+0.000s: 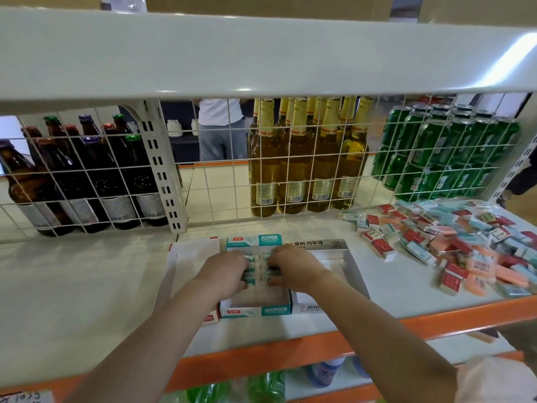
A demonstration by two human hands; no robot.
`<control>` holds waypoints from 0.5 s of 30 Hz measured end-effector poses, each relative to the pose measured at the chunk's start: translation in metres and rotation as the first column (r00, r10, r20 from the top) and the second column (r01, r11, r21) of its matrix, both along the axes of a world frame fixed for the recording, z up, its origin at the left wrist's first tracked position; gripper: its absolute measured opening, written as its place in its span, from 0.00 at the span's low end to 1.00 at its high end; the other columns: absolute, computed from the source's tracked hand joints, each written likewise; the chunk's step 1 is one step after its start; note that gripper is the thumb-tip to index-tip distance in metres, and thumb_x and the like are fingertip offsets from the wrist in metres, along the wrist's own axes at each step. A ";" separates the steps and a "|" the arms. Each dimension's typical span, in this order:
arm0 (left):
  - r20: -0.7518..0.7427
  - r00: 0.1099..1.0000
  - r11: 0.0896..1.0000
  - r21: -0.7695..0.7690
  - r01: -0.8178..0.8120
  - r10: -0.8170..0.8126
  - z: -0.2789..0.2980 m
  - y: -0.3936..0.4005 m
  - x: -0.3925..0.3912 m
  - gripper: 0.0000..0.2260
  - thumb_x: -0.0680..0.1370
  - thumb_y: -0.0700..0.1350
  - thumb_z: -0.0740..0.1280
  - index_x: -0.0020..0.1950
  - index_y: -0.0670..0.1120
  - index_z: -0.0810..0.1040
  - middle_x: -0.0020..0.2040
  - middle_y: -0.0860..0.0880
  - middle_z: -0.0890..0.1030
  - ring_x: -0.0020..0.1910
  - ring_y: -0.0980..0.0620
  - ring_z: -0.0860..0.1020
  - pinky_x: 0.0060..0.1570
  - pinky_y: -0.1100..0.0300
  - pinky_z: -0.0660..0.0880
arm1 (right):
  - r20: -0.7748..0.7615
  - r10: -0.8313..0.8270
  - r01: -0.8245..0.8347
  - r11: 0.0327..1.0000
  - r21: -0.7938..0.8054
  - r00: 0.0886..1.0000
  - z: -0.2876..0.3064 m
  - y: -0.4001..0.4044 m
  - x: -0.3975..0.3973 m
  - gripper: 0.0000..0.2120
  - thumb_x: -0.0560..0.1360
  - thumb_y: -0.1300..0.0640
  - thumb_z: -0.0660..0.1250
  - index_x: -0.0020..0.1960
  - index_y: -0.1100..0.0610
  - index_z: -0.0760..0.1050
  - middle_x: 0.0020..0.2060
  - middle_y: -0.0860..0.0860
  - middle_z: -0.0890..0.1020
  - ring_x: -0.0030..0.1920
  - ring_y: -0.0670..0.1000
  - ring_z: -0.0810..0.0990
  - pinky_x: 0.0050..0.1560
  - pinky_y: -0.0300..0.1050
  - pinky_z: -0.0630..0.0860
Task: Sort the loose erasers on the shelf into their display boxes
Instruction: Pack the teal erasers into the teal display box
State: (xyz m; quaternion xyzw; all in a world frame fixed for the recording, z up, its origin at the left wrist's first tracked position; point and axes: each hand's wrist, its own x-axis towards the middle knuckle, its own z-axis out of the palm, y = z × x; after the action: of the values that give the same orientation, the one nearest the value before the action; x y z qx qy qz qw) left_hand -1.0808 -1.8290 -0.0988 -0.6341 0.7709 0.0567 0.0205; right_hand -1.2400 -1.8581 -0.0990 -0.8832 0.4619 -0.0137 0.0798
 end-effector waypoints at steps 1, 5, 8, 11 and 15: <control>-0.016 1.000 1.000 -0.001 0.010 -0.010 0.001 0.001 -0.001 0.10 0.76 0.47 0.66 0.56 0.48 0.76 0.57 0.48 0.77 0.53 0.50 0.76 0.45 0.62 0.70 | 0.027 0.004 -0.005 1.000 0.008 1.000 0.002 0.000 -0.004 0.13 0.76 0.52 0.64 0.58 0.55 0.75 0.57 0.52 0.75 0.58 0.52 0.73 0.57 0.44 0.72; -0.134 0.991 0.999 -0.024 0.021 -0.024 0.009 0.002 -0.011 0.14 0.77 0.49 0.64 0.63 0.50 0.75 0.63 0.51 0.75 0.58 0.51 0.75 0.51 0.60 0.73 | 0.099 -0.066 0.069 0.997 -0.036 0.993 0.011 -0.006 -0.031 0.15 0.77 0.51 0.62 0.64 0.51 0.72 0.62 0.50 0.74 0.62 0.51 0.70 0.61 0.45 0.69; -0.206 0.978 0.999 -0.032 0.030 -0.036 0.019 -0.002 -0.027 0.15 0.79 0.48 0.61 0.66 0.49 0.73 0.64 0.50 0.74 0.59 0.51 0.74 0.53 0.60 0.72 | 0.077 -0.128 0.133 0.990 -0.057 0.989 0.018 -0.012 -0.062 0.17 0.78 0.52 0.60 0.66 0.51 0.71 0.63 0.50 0.74 0.63 0.51 0.70 0.63 0.45 0.67; -0.257 0.966 0.997 -0.069 0.023 -0.040 0.027 -0.010 -0.052 0.14 0.79 0.47 0.61 0.65 0.49 0.74 0.62 0.50 0.75 0.58 0.51 0.74 0.55 0.57 0.72 | 0.034 -0.207 0.209 0.976 -0.057 0.978 0.021 -0.015 -0.097 0.15 0.78 0.51 0.60 0.64 0.51 0.73 0.60 0.50 0.75 0.61 0.52 0.72 0.59 0.45 0.70; -0.316 0.945 0.994 -0.094 0.055 -0.082 0.028 -0.025 -0.087 0.13 0.79 0.46 0.61 0.63 0.49 0.75 0.59 0.51 0.77 0.55 0.53 0.74 0.53 0.60 0.70 | 0.074 -0.338 0.341 0.940 -0.029 0.938 0.019 -0.013 -0.141 0.13 0.78 0.52 0.61 0.61 0.51 0.75 0.58 0.51 0.77 0.58 0.52 0.74 0.57 0.45 0.73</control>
State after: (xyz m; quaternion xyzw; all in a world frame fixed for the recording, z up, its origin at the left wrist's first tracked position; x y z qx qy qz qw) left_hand -1.1679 -1.8536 -0.0706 -0.5895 0.7874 0.1256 -0.1292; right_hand -1.3805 -1.8714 -0.0804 -0.7909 0.6038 -0.0670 0.0738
